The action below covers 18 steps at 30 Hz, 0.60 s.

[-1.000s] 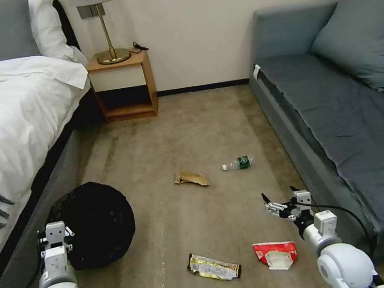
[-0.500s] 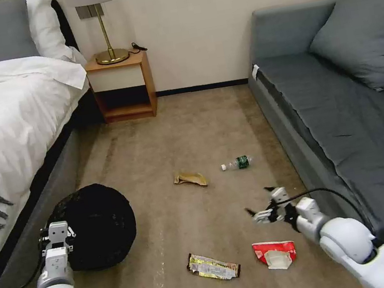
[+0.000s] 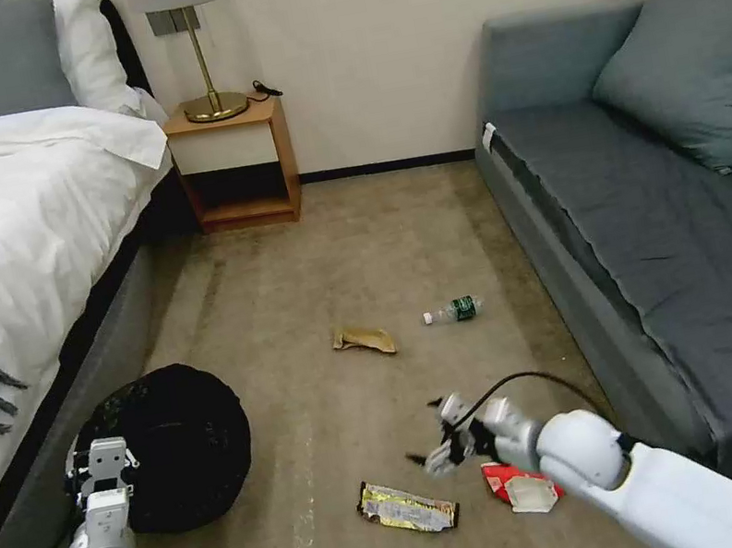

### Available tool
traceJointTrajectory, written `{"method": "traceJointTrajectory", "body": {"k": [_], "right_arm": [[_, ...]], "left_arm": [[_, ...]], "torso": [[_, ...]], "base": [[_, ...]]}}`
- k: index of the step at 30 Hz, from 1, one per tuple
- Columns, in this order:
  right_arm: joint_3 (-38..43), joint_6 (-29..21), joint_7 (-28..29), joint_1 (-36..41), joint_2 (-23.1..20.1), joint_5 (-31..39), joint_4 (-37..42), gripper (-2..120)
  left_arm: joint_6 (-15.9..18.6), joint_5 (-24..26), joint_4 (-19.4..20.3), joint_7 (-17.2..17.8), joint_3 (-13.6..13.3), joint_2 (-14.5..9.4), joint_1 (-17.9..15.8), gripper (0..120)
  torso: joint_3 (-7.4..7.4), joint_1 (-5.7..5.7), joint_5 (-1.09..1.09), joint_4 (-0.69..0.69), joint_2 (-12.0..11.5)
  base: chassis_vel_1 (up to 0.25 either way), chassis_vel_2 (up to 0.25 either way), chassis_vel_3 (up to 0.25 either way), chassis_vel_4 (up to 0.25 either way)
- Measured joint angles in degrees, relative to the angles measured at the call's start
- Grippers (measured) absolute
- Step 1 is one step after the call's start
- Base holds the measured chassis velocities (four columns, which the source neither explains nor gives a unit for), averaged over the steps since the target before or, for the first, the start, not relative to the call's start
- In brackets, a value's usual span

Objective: Pick up the trash bin, then pick up the garbage on the floor and place it into the trash bin.

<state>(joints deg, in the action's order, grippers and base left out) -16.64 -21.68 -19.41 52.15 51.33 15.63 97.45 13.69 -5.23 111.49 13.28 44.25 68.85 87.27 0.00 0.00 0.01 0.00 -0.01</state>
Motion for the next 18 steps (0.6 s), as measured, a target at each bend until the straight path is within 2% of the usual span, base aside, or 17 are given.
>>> {"method": "traceJointTrajectory", "body": {"k": [3, 8, 18], "right_arm": [[-5.68, -0.29, -1.06, -2.18, 1.14, -3.17, -4.65, 100], [-8.33, -0.26, -1.63, -2.86, 3.32, -6.40, -9.82, 100], [-11.50, 1.15, -1.87, -4.65, 7.76, -9.51, -16.67, 100]], "left_arm": [[0.28, -1.40, 1.22, 0.00, -0.52, 1.14, -0.08, 3], [0.37, -2.42, 1.80, -0.14, -1.13, 1.93, -0.06, 3], [0.13, -2.36, 1.93, -0.29, -0.23, 1.06, 0.87, 3]], "torso": [[0.00, 0.00, -0.01, -0.01, 0.00], [0.00, 0.00, -0.02, -0.01, 0.00], [0.00, 0.00, -0.02, 0.00, 0.00]], "base": [[0.000, 0.000, 0.000, 0.000], [0.000, 0.000, 0.000, 0.000], [0.000, 0.000, 0.000, 0.000]]}}
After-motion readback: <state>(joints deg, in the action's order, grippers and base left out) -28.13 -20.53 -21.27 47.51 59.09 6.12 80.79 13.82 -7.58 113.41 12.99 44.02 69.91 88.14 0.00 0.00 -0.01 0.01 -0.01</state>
